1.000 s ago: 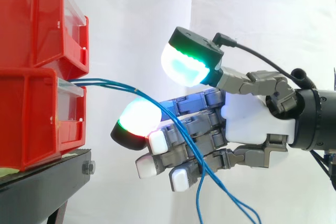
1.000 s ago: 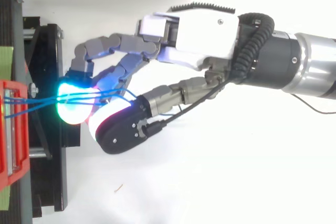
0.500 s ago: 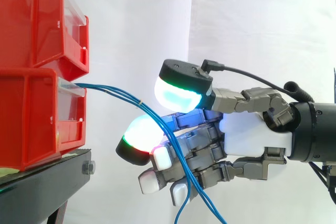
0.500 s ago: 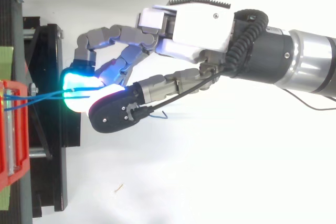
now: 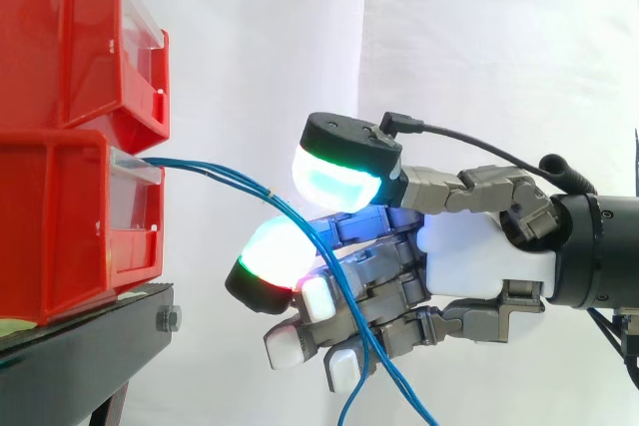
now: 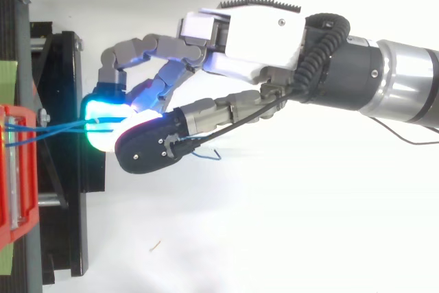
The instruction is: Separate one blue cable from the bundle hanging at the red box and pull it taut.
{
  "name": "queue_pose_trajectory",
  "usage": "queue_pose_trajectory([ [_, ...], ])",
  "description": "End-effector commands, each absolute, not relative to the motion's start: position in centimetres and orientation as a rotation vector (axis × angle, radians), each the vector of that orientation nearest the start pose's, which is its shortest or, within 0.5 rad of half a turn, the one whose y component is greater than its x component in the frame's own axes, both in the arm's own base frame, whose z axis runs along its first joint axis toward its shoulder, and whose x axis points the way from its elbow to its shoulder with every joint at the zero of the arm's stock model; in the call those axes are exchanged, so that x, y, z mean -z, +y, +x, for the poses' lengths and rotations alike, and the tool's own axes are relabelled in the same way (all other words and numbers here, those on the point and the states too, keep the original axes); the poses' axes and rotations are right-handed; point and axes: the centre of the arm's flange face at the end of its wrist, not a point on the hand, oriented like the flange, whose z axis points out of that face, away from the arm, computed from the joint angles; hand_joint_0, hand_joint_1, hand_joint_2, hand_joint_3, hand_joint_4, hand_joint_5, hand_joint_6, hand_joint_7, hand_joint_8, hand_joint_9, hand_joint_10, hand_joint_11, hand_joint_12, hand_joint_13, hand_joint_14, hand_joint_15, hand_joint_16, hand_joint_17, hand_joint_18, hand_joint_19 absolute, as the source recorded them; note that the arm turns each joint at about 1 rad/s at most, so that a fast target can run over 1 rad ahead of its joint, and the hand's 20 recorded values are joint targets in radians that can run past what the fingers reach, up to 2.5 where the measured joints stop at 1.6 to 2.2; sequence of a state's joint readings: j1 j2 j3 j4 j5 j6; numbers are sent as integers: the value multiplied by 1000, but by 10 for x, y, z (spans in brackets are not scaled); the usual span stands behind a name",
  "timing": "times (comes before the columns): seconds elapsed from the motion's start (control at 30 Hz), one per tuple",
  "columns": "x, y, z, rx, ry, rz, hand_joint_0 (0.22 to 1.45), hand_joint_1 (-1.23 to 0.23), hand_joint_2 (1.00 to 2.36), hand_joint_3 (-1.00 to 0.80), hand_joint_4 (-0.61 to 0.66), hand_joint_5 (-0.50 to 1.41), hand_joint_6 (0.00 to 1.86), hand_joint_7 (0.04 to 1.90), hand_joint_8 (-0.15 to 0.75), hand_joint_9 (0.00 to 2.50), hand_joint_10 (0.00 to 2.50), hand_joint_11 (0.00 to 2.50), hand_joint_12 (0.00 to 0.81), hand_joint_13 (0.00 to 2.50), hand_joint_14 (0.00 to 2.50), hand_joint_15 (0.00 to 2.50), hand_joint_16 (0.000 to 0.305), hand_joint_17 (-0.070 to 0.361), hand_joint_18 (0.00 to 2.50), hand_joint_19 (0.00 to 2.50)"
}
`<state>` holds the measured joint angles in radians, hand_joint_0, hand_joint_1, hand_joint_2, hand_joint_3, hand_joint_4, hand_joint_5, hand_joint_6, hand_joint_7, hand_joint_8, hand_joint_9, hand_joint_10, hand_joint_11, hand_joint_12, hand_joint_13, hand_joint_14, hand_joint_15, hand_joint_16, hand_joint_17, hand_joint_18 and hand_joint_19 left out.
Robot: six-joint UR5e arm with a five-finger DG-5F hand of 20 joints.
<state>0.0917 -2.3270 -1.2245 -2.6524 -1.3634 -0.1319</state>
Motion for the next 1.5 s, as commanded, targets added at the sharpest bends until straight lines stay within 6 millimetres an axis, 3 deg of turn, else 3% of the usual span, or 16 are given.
queue_pose_trajectory([
  [0.0,-224,-84,767,-1067,1124,1124,612,-479,1012,-360,211,-164,783,1167,363,947,20,728,354,797,18,546,42,94,797,639],
  [0.17,-224,-84,767,-1067,1124,1124,612,-460,1019,-229,214,-176,844,1197,370,977,22,790,359,809,19,552,43,96,799,641],
  [0.37,-224,-81,768,-1069,1127,1122,600,-585,1019,-68,265,-182,875,1202,417,1003,21,899,387,827,18,543,47,107,840,604],
  [0.73,-224,-80,768,-1070,1128,1121,636,-677,1024,-118,210,-200,891,1126,378,938,21,974,375,801,21,578,44,99,789,643],
  [1.47,-224,-79,768,-1072,1125,1125,708,-827,1015,-314,154,-205,908,1144,370,948,22,1013,376,836,20,603,44,99,791,637],
])
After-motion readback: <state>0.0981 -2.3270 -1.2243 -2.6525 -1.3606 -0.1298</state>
